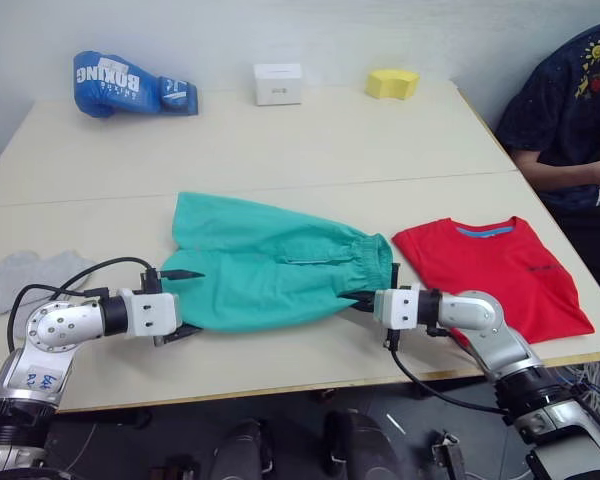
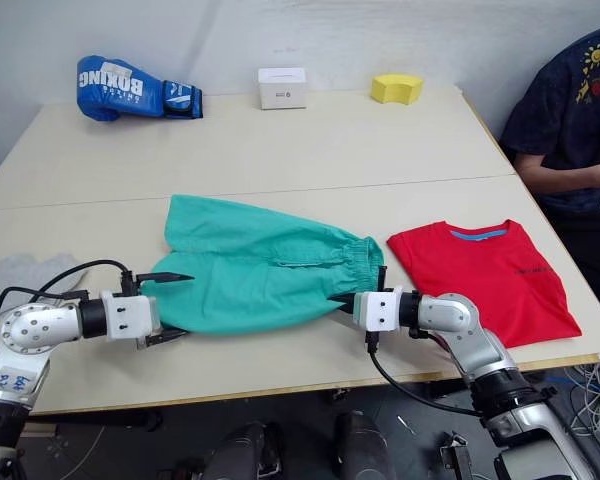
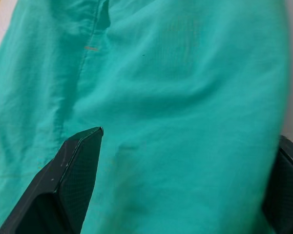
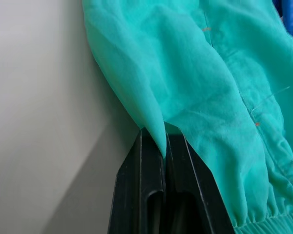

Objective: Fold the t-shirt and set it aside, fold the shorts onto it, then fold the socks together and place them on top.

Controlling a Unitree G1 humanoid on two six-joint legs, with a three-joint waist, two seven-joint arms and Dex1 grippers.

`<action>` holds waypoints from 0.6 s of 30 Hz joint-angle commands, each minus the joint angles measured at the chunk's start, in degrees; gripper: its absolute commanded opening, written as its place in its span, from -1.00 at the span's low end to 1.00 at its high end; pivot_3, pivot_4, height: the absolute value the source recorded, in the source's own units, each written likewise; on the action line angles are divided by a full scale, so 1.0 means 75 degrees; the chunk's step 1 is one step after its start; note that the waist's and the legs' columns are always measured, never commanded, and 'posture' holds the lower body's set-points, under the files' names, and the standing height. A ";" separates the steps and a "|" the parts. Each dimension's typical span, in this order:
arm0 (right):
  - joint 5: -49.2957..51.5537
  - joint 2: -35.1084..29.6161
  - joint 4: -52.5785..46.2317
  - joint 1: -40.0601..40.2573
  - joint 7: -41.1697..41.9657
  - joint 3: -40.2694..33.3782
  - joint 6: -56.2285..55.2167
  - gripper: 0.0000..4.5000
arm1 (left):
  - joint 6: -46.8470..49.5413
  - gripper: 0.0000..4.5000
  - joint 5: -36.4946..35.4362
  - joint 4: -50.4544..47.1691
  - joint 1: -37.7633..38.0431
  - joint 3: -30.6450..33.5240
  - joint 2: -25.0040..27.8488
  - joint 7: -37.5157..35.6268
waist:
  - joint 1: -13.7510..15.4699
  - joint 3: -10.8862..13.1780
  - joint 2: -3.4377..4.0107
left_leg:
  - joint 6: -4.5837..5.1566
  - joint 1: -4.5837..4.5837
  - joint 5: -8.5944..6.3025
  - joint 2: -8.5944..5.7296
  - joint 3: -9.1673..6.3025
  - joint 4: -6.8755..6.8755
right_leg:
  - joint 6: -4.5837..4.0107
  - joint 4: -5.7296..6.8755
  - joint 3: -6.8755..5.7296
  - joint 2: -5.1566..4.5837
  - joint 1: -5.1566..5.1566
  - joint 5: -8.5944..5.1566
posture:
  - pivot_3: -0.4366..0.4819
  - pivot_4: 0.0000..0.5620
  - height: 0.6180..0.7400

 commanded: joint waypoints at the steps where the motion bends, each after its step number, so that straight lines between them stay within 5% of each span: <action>1: 0.0042 0.0040 -0.0185 -0.0070 -0.0017 -0.0074 -0.0014 -1.00 | 0.0238 0.58 0.0188 0.0420 -0.0060 -0.0283 -0.0065 0.0109 | 0.0025 -0.0001 0.0001 | 0.0002 0.0004 0.0000 0.0001 0.0000 -0.0001 | 0.0000 0.0003 0.0000 0.0000 0.0001 0.0000 | -0.05 -0.47 1.00; 6: -0.0055 0.0075 -0.0128 -0.0076 -0.0185 -0.0158 0.0043 -1.00 | 0.1478 -0.13 -0.0830 -0.0449 0.0721 -0.0435 0.0351 -0.0988 | 0.0063 -0.0001 0.0002 | -0.0005 0.0011 0.0004 0.0002 0.0000 -0.0007 | -0.0002 0.0005 0.0003 0.0000 0.0002 -0.0001 | -0.05 -0.47 1.00; 12: 0.0148 0.0037 -0.0264 0.0081 -0.0097 -0.0189 -0.0015 -1.00 | 0.2205 -0.96 -0.1555 -0.1755 0.2036 0.0151 0.0697 -0.1002 | -0.0082 -0.0002 0.0003 | -0.0019 0.0015 0.0012 0.0004 0.0005 -0.0029 | -0.0012 -0.0009 0.0005 0.0001 0.0003 -0.0010 | -0.05 -0.47 1.00; 18: 0.0832 -0.0209 -0.1042 0.0834 0.0209 -0.0351 0.0104 -1.00 | 0.3054 -0.98 -0.2213 -0.3509 0.3598 0.1098 0.0627 -0.0738 | -0.0068 0.0000 0.0002 | -0.0029 0.0010 0.0000 0.0006 -0.0001 -0.0032 | -0.0011 -0.0032 0.0005 0.0001 0.0007 -0.0011 | -0.05 -0.47 1.00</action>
